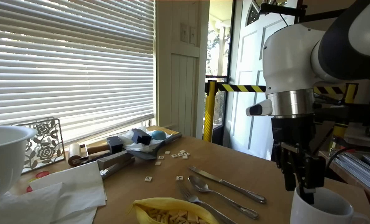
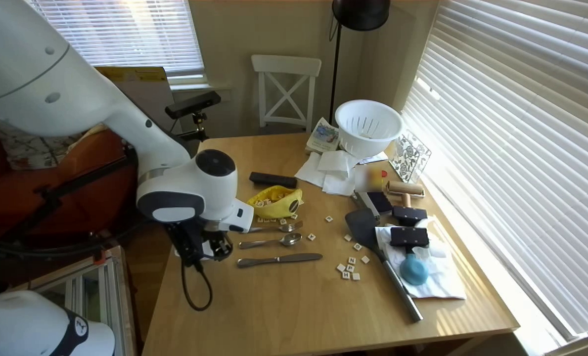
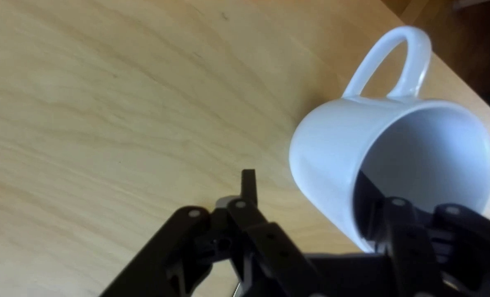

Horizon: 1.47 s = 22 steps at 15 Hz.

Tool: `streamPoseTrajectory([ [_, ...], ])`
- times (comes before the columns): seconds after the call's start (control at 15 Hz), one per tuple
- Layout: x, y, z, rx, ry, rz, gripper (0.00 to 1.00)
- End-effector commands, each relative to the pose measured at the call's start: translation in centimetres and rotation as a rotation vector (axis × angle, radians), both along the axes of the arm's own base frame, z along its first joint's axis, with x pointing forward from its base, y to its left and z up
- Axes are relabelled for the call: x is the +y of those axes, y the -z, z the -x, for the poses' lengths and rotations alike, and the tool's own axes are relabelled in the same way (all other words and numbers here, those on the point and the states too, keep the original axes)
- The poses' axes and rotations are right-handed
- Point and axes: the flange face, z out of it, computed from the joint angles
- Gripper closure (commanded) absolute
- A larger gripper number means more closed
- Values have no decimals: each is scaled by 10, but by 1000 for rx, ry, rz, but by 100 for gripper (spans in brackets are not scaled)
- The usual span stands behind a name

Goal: Move the white mug forward

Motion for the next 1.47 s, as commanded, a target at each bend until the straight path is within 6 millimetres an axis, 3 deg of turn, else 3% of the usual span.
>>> streamPoseTrajectory([
  [0.0, 4, 1, -3, -29, -17, 17, 53],
  [0.2, 6, -1, -5, -48, -23, 21, 50],
  [0.6, 7, -4, -8, -74, -27, 24, 85],
  [1.0, 8, -5, -9, -89, -33, 28, 98],
  [1.13, 16, -10, -7, -79, -43, 15, 97],
  [1.4, 55, -38, 0, -60, -9, 50, 97],
])
